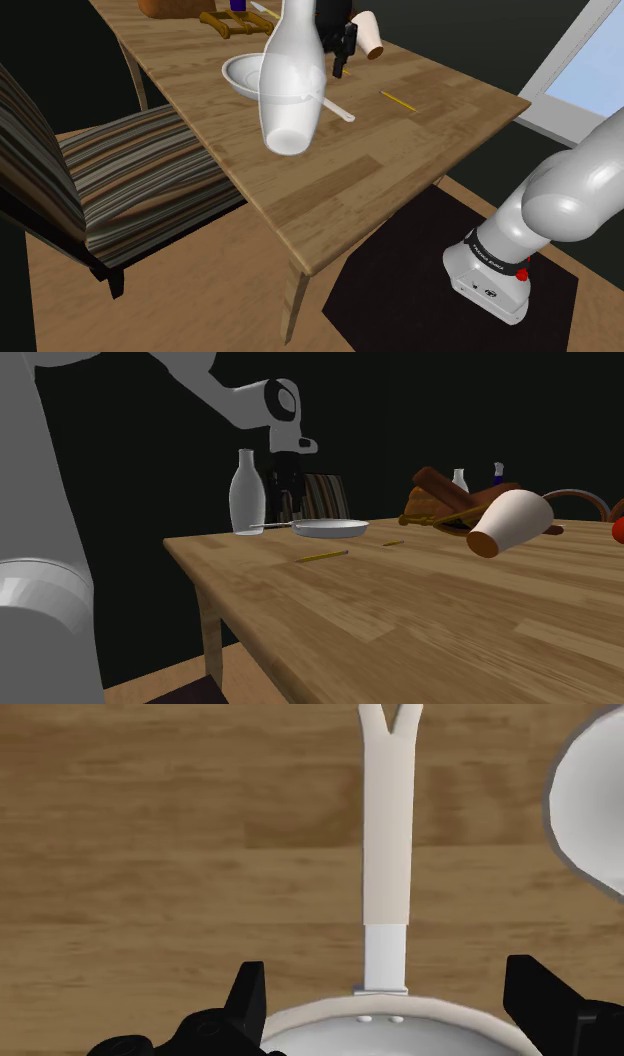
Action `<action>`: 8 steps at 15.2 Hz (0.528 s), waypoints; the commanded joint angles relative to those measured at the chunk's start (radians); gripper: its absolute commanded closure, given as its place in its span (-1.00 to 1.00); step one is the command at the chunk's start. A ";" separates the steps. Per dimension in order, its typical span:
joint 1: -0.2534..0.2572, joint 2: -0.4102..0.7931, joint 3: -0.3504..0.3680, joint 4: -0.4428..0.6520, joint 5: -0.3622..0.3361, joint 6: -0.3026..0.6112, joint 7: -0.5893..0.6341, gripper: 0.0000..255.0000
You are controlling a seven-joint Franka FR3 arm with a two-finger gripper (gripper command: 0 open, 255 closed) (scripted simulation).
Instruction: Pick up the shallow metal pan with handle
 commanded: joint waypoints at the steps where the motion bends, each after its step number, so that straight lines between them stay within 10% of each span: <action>1: 0.002 0.019 0.006 -0.002 -0.010 0.022 0.015 -1.00; 8: 0.003 0.020 0.007 -0.076 -0.011 0.097 0.017 -1.00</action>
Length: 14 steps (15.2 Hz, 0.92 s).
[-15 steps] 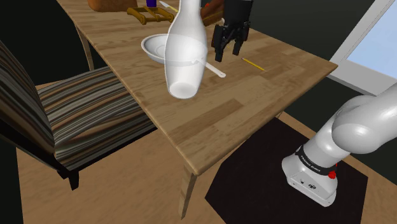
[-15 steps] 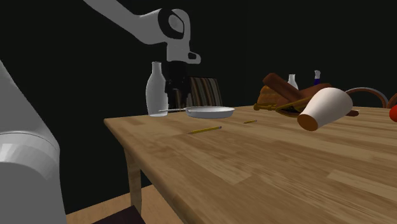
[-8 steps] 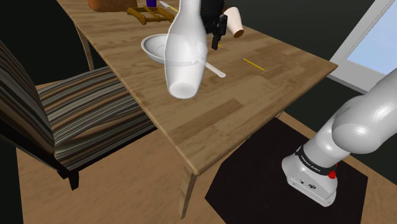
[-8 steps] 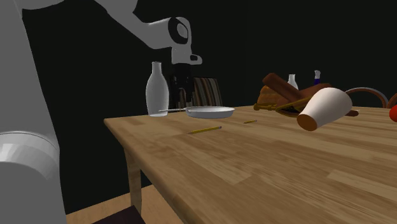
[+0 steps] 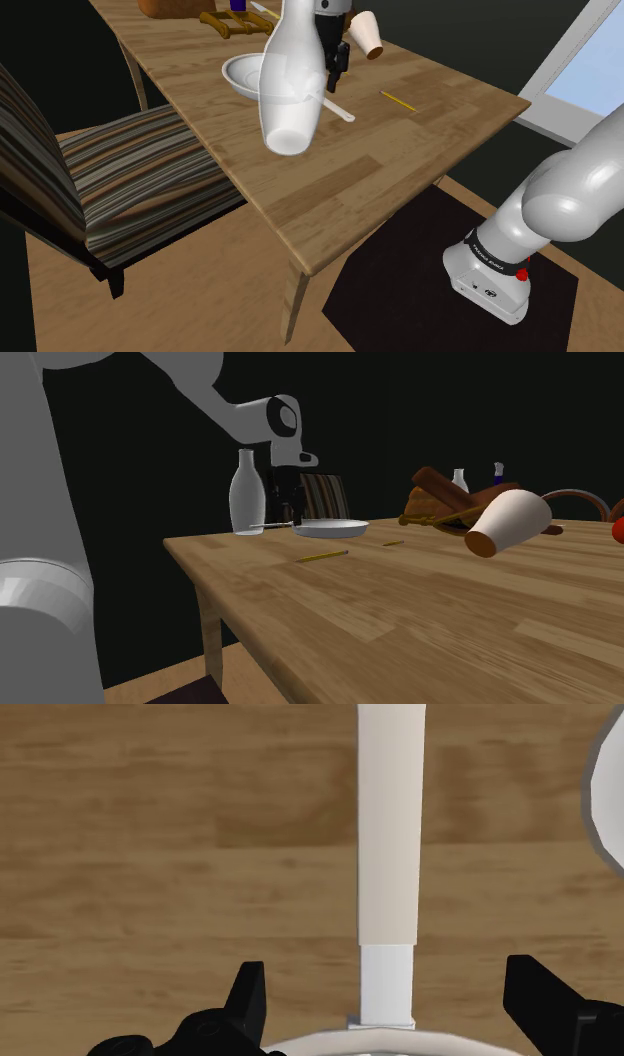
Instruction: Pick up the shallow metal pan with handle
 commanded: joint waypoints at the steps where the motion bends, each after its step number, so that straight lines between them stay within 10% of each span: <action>1: 0.001 0.000 0.001 -0.005 0.000 0.006 0.001 1.00; 14: -0.001 -0.004 -0.001 0.045 0.001 -0.049 -0.002 1.00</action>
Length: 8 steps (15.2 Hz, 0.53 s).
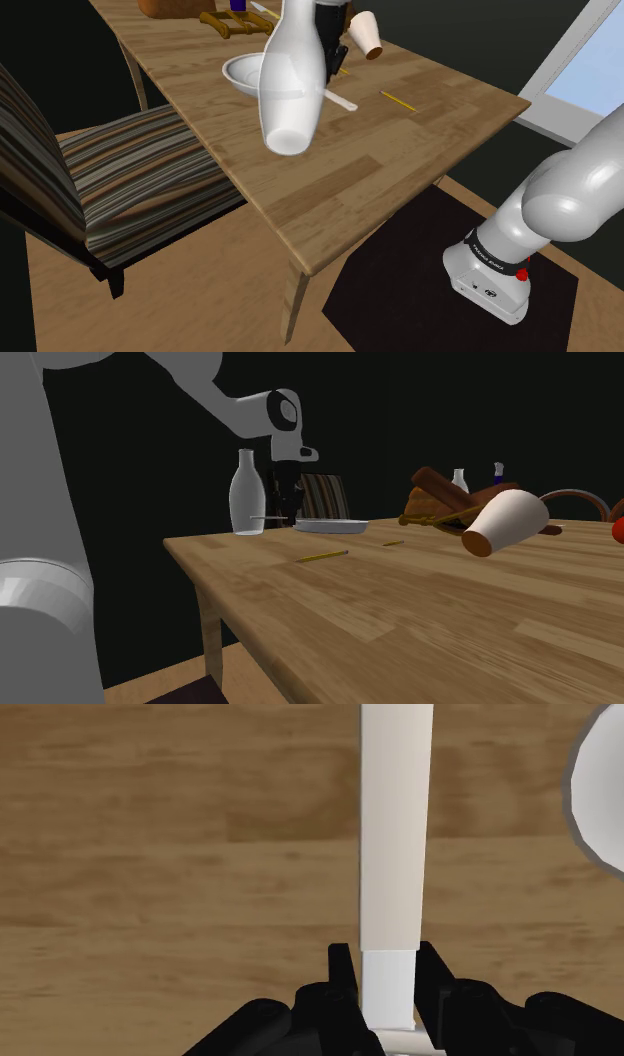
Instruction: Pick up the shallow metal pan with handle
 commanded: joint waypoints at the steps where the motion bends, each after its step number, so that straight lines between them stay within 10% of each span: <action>1: 0.001 -0.004 0.000 0.022 0.002 -0.025 0.000 1.00; 8: 0.000 0.004 0.001 0.125 -0.002 -0.120 0.000 1.00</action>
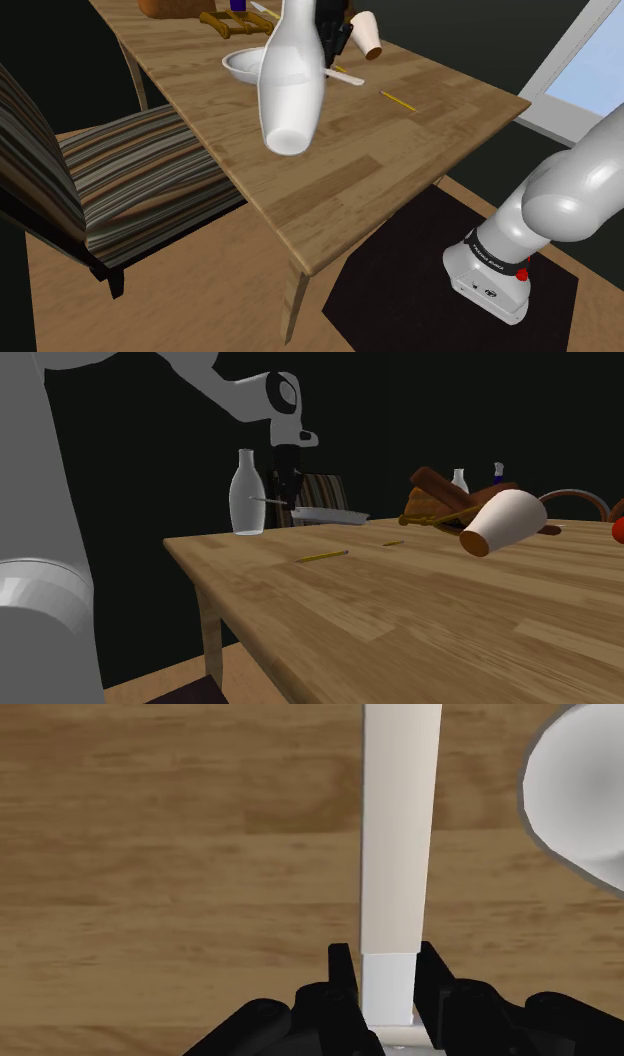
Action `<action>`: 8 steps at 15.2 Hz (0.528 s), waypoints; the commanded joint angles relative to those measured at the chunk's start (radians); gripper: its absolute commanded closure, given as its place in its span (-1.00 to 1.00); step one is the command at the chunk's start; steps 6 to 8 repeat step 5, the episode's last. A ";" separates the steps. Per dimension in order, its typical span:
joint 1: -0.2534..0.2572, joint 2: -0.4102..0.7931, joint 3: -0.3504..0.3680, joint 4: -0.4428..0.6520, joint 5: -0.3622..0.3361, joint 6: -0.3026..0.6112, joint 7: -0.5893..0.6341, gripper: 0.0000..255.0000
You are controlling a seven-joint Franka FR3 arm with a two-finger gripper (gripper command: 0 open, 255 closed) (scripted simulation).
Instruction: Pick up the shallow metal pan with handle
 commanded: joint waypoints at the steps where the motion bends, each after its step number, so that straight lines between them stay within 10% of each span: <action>1: 0.000 0.002 0.000 0.031 -0.001 -0.029 0.001 1.00; 8: 0.000 0.007 0.001 0.066 -0.003 -0.059 0.002 1.00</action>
